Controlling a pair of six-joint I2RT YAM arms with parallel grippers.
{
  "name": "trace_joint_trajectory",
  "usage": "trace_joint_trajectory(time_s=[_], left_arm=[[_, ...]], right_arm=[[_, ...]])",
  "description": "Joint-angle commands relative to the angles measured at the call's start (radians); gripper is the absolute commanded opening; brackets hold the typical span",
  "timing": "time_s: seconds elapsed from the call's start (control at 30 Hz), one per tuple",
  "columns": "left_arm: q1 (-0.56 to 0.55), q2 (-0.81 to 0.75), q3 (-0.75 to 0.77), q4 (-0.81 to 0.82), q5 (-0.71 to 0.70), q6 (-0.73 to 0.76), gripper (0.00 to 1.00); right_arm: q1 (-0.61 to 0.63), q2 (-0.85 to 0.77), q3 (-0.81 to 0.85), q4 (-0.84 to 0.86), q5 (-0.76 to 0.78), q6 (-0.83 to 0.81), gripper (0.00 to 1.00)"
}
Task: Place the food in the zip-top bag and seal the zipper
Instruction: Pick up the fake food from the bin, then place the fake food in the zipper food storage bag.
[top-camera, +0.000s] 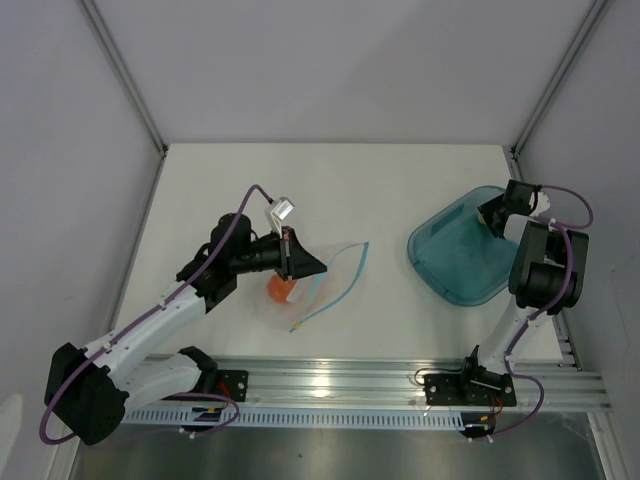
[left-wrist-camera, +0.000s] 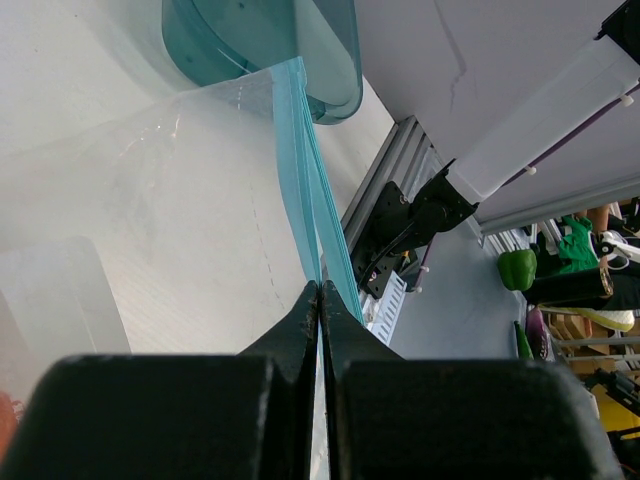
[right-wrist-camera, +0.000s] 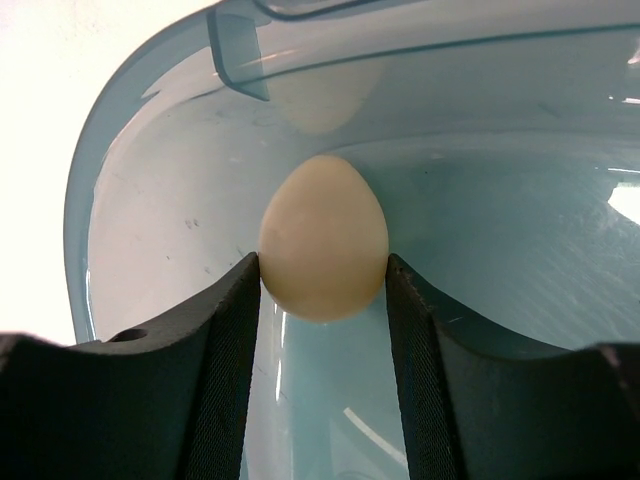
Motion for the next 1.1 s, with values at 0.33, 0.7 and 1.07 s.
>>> trace_joint_trajectory(time_s=[0.33,0.7,1.07], left_arm=[[-0.008,-0.008,0.067,-0.052,-0.023,0.019,0.0],[-0.008,-0.017,0.072,-0.115,-0.076,0.042,0.01],[-0.008,-0.03,0.04,-0.109,-0.081,0.01,0.0]], right_arm=[[0.047,-0.296,-0.166,-0.049,0.013,-0.027,0.36],[0.329,-0.817,-0.263,-0.347,-0.076,-0.122,0.35],[0.919,-1.083,-0.231,-0.535,-0.156,-0.106,0.34]])
